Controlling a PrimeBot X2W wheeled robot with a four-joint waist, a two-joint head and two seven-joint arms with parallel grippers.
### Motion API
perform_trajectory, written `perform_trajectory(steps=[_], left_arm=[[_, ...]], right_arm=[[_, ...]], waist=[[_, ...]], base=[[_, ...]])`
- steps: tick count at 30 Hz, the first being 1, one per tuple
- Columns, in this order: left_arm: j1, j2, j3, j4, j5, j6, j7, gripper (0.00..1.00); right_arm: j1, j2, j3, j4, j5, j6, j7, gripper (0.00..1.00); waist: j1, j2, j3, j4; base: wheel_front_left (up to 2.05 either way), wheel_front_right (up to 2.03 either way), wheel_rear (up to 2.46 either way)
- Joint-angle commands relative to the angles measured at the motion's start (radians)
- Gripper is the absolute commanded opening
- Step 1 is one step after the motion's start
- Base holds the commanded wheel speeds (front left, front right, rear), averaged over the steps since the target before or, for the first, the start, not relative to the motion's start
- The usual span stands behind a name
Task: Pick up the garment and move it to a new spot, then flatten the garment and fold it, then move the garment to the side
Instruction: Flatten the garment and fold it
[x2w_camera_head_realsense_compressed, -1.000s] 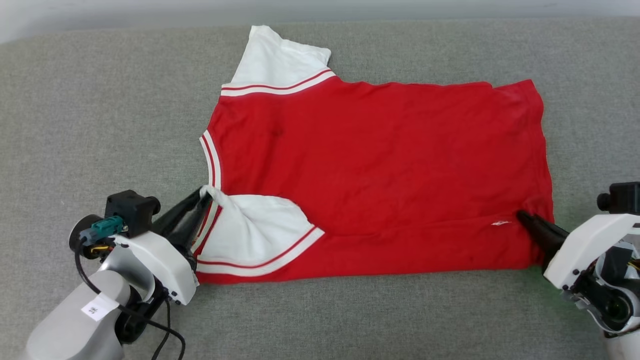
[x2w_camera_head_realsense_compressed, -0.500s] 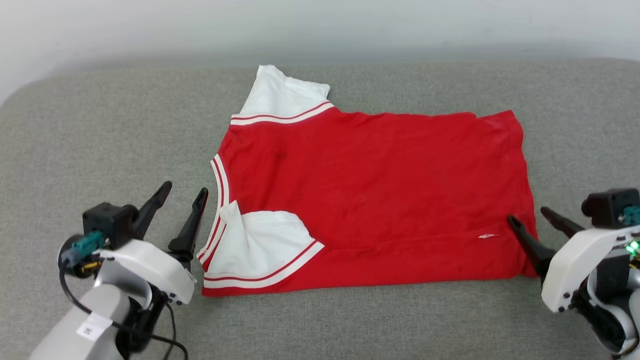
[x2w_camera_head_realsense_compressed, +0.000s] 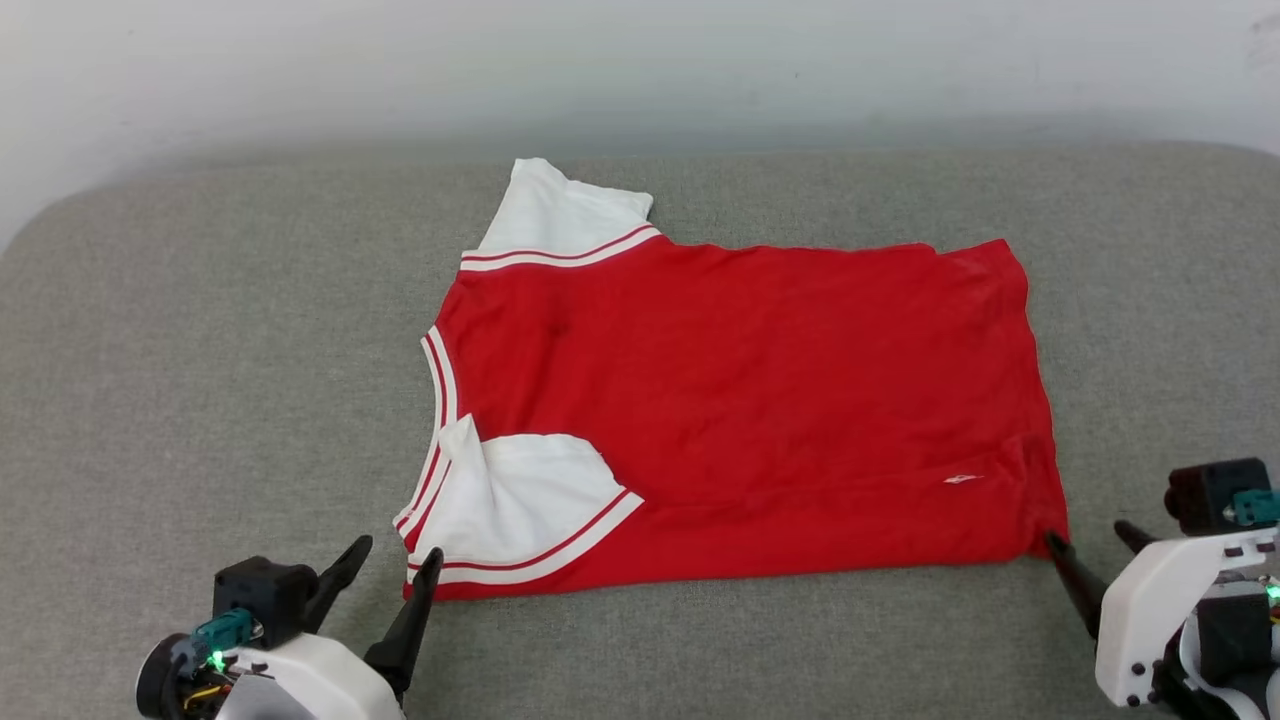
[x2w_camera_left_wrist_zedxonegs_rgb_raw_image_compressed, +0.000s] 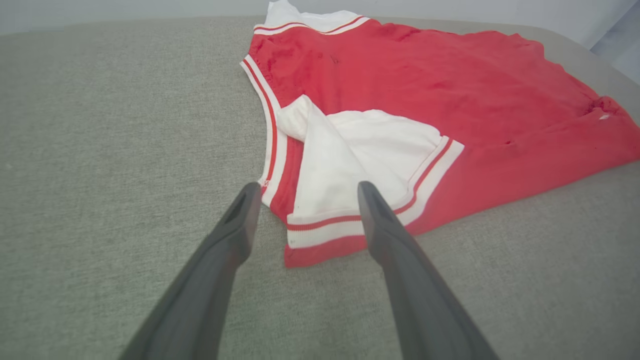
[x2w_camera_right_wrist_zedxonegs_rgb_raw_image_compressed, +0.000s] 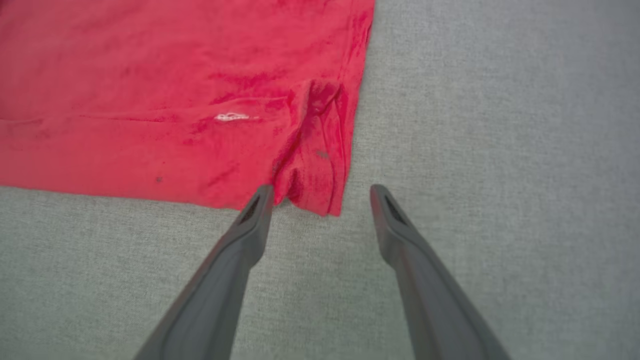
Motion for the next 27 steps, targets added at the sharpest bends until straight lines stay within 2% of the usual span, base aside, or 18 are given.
perform_trajectory(steps=[1,8,16,24,25,26,27], left_arm=[[0.002,0.004,-0.002,-0.013,-0.007,0.014,0.025,1.0],[-0.046,0.018,-0.024,-0.013,-0.008,0.053,0.153,1.0],[-0.095,0.019,-0.027,0.046,-0.006,0.078,0.212,1.0],[-0.087,0.017,-0.062,0.119,-0.016,0.099,0.302,1.0],[-0.072,0.015,-0.078,0.135,-0.023,0.098,0.333,0.36],[-0.069,0.011,-0.084,0.137,-0.028,0.092,0.339,0.0],[-0.069,0.011,-0.084,0.137,-0.028,0.092,0.339,0.0]], right_arm=[[0.015,0.02,-0.017,-0.025,-0.02,-0.001,0.031,1.0],[0.027,0.07,-0.073,-0.142,-0.066,-0.001,0.157,1.0],[0.006,0.098,-0.08,-0.204,-0.066,-0.001,0.179,1.0],[0.0,0.106,-0.086,-0.21,-0.064,-0.001,0.168,1.0],[-0.001,0.104,-0.087,-0.207,-0.067,-0.001,0.167,1.0],[-0.003,0.1,-0.087,-0.205,-0.069,-0.001,0.167,1.0],[-0.003,0.1,-0.087,-0.205,-0.069,-0.001,0.167,1.0]], waist=[[0.0001,0.0,0.009,0.001],[0.0001,0.0,0.057,-0.011],[0.0001,0.0,0.116,-0.034],[0.0001,0.0,0.139,-0.037],[0.0001,0.0,0.138,-0.035],[0.0001,0.0,0.137,-0.033],[0.0001,0.0,0.137,-0.033]], base=[[0.0,0.0,0.0],[0.0,0.0,0.0],[0.0,0.0,0.0],[0.0,0.0,0.0],[0.0,0.0,0.0],[0.0,0.0,0.0],[0.0,0.0,0.0]])
